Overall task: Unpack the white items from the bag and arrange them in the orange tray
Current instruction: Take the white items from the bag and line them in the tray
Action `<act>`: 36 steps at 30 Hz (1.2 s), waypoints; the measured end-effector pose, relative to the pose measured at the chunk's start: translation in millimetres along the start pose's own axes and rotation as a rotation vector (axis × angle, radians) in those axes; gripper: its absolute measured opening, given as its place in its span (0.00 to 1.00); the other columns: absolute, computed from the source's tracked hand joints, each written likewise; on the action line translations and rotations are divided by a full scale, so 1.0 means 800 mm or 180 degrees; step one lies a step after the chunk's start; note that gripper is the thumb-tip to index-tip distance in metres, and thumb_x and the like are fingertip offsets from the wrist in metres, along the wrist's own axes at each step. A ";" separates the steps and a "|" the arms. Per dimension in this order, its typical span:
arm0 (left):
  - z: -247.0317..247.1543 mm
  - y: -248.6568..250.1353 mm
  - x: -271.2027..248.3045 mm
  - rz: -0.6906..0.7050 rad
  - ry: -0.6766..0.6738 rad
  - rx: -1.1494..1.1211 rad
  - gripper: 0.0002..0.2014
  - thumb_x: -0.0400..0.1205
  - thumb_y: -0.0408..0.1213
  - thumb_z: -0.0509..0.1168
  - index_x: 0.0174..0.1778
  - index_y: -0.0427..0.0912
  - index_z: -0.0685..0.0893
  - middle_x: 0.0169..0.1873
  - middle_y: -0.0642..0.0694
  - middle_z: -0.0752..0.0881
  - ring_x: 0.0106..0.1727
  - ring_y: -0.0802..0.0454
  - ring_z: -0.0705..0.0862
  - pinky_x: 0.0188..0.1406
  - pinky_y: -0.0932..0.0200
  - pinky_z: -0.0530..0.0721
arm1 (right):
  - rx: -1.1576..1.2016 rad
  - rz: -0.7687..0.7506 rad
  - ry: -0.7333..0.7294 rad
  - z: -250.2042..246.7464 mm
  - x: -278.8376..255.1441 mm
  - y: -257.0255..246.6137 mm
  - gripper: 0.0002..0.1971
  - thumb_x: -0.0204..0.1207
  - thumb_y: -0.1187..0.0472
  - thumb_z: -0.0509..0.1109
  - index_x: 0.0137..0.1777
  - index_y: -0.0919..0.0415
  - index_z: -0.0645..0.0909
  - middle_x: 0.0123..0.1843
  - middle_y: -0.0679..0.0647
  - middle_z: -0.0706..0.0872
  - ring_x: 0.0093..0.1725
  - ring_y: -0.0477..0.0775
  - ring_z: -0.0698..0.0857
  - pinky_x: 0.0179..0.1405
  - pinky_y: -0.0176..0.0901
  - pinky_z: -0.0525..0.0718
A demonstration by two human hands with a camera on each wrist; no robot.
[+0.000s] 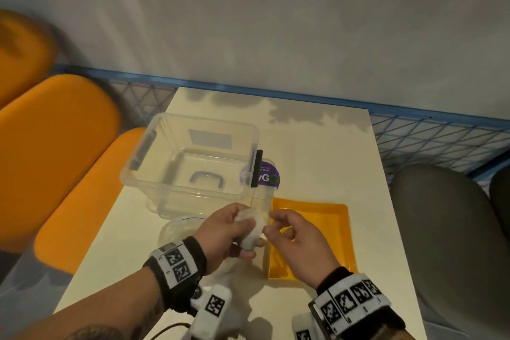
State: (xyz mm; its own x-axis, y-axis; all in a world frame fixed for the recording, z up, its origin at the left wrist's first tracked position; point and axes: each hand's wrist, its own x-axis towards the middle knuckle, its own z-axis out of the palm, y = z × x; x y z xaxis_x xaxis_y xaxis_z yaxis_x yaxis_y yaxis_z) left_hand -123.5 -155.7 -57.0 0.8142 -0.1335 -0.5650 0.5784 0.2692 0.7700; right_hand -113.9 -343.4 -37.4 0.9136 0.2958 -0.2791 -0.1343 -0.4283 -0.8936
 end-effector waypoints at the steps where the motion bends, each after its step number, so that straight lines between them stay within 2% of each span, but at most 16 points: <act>1: 0.004 -0.002 0.003 0.0029 0.0017 0.0145 0.06 0.84 0.30 0.68 0.55 0.40 0.80 0.44 0.35 0.89 0.42 0.40 0.90 0.31 0.53 0.87 | -0.0013 0.0042 -0.0001 0.002 0.007 -0.003 0.12 0.78 0.50 0.73 0.60 0.43 0.80 0.48 0.43 0.86 0.41 0.37 0.86 0.41 0.27 0.80; 3: 0.012 -0.005 0.009 0.0065 0.0125 0.0325 0.10 0.80 0.33 0.74 0.55 0.40 0.82 0.45 0.34 0.90 0.45 0.39 0.91 0.33 0.53 0.87 | -0.0148 0.0044 0.0115 0.003 0.018 -0.001 0.08 0.77 0.50 0.74 0.55 0.46 0.84 0.46 0.43 0.87 0.41 0.40 0.87 0.43 0.32 0.82; 5: 0.017 -0.008 0.015 0.0023 0.0259 0.0353 0.12 0.77 0.34 0.77 0.53 0.39 0.83 0.44 0.35 0.90 0.44 0.40 0.91 0.34 0.53 0.88 | -0.0230 0.0030 0.0220 0.000 0.024 0.005 0.02 0.77 0.54 0.75 0.46 0.49 0.86 0.41 0.44 0.89 0.37 0.41 0.86 0.38 0.32 0.81; 7: 0.018 -0.010 0.019 0.0008 0.0235 0.0316 0.12 0.76 0.33 0.78 0.51 0.39 0.83 0.41 0.37 0.89 0.41 0.42 0.90 0.35 0.52 0.89 | -0.0290 0.0035 0.0261 -0.006 0.027 0.011 0.03 0.78 0.55 0.74 0.42 0.49 0.86 0.37 0.46 0.88 0.35 0.43 0.86 0.35 0.32 0.80; 11: 0.016 -0.016 0.027 0.0056 0.0162 0.0600 0.08 0.77 0.30 0.76 0.50 0.41 0.86 0.41 0.39 0.90 0.41 0.45 0.91 0.42 0.50 0.88 | -0.0316 0.0164 0.0284 -0.016 0.032 0.014 0.01 0.78 0.54 0.74 0.45 0.48 0.87 0.37 0.46 0.89 0.35 0.43 0.87 0.37 0.35 0.83; 15: 0.020 -0.023 0.038 0.0084 0.0165 0.0738 0.07 0.77 0.31 0.76 0.48 0.40 0.87 0.41 0.37 0.90 0.41 0.43 0.91 0.42 0.50 0.89 | -0.0407 0.0249 0.0184 -0.019 0.035 0.035 0.01 0.76 0.53 0.75 0.46 0.47 0.87 0.40 0.47 0.90 0.39 0.47 0.88 0.42 0.45 0.88; 17: 0.020 -0.027 0.046 0.0077 0.0239 0.0916 0.05 0.78 0.34 0.75 0.48 0.42 0.86 0.41 0.38 0.90 0.42 0.42 0.91 0.45 0.45 0.92 | -0.0512 0.0336 0.0250 -0.025 0.040 0.047 0.01 0.77 0.54 0.74 0.44 0.47 0.86 0.39 0.47 0.89 0.39 0.48 0.88 0.43 0.47 0.88; 19: 0.020 -0.032 0.055 0.0016 0.0380 0.1187 0.05 0.80 0.38 0.72 0.49 0.44 0.86 0.40 0.38 0.90 0.41 0.42 0.89 0.50 0.38 0.92 | -0.0692 0.0429 0.0334 -0.034 0.047 0.057 0.02 0.78 0.54 0.72 0.44 0.46 0.84 0.41 0.46 0.89 0.40 0.48 0.88 0.44 0.44 0.87; 20: 0.022 -0.034 0.059 -0.0015 0.0467 0.1393 0.06 0.80 0.41 0.72 0.49 0.45 0.85 0.39 0.39 0.89 0.40 0.44 0.89 0.51 0.37 0.91 | -0.0799 0.0492 0.0316 -0.038 0.052 0.062 0.02 0.78 0.54 0.72 0.44 0.46 0.83 0.42 0.45 0.89 0.41 0.48 0.88 0.44 0.43 0.86; 22: 0.026 -0.039 0.070 -0.0041 0.0645 0.1940 0.11 0.77 0.47 0.74 0.50 0.50 0.83 0.41 0.45 0.89 0.42 0.47 0.89 0.48 0.42 0.92 | -0.1068 0.0635 0.0126 -0.042 0.061 0.072 0.02 0.79 0.54 0.70 0.45 0.47 0.83 0.43 0.45 0.88 0.43 0.47 0.87 0.44 0.43 0.86; 24: 0.032 -0.043 0.079 -0.0068 0.0775 0.2545 0.18 0.73 0.51 0.76 0.55 0.53 0.82 0.47 0.51 0.86 0.48 0.50 0.87 0.48 0.51 0.89 | -0.1497 0.0724 -0.0223 -0.039 0.069 0.080 0.02 0.79 0.54 0.69 0.46 0.47 0.83 0.44 0.46 0.87 0.45 0.48 0.86 0.47 0.46 0.86; 25: 0.034 -0.045 0.083 -0.0095 0.0802 0.2745 0.21 0.73 0.51 0.77 0.60 0.54 0.81 0.50 0.51 0.85 0.51 0.51 0.85 0.50 0.55 0.86 | -0.1700 0.0752 -0.0395 -0.036 0.073 0.082 0.02 0.79 0.54 0.68 0.46 0.47 0.83 0.45 0.47 0.87 0.45 0.49 0.85 0.48 0.47 0.86; 27: 0.038 -0.048 0.088 -0.0135 0.0830 0.2863 0.25 0.74 0.50 0.76 0.67 0.55 0.81 0.58 0.48 0.85 0.58 0.49 0.85 0.55 0.56 0.85 | -0.1973 0.0797 -0.0598 -0.029 0.082 0.085 0.01 0.78 0.54 0.69 0.46 0.47 0.82 0.46 0.48 0.86 0.45 0.50 0.85 0.49 0.49 0.87; 29: 0.039 -0.049 0.090 -0.0159 0.0830 0.2870 0.24 0.75 0.48 0.75 0.67 0.56 0.82 0.62 0.48 0.86 0.60 0.48 0.85 0.59 0.55 0.86 | -0.2069 0.0814 -0.0562 -0.024 0.092 0.085 0.01 0.78 0.53 0.69 0.46 0.47 0.81 0.45 0.48 0.86 0.44 0.51 0.85 0.48 0.51 0.88; 33: 0.037 -0.051 0.089 -0.0260 0.0794 0.2806 0.21 0.73 0.49 0.77 0.62 0.56 0.84 0.54 0.50 0.86 0.54 0.46 0.88 0.57 0.48 0.89 | -0.2067 0.0758 -0.0217 -0.016 0.114 0.084 0.04 0.78 0.50 0.71 0.46 0.47 0.82 0.45 0.47 0.86 0.44 0.50 0.85 0.48 0.50 0.88; 36: 0.034 -0.055 0.087 -0.0299 0.0724 0.2927 0.22 0.74 0.49 0.76 0.65 0.56 0.83 0.58 0.49 0.85 0.58 0.48 0.84 0.60 0.52 0.86 | -0.2031 0.0731 0.0102 -0.012 0.126 0.085 0.04 0.77 0.49 0.72 0.48 0.46 0.86 0.50 0.47 0.85 0.48 0.50 0.84 0.49 0.46 0.86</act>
State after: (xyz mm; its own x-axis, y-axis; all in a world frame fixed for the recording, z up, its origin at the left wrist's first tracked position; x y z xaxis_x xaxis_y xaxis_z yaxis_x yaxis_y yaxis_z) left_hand -91.0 -202.6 -122.0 0.7894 0.0986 -0.6059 0.5321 -0.6020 0.5953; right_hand -27.3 -351.2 -122.7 0.9012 0.1159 -0.4176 -0.0825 -0.9001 -0.4278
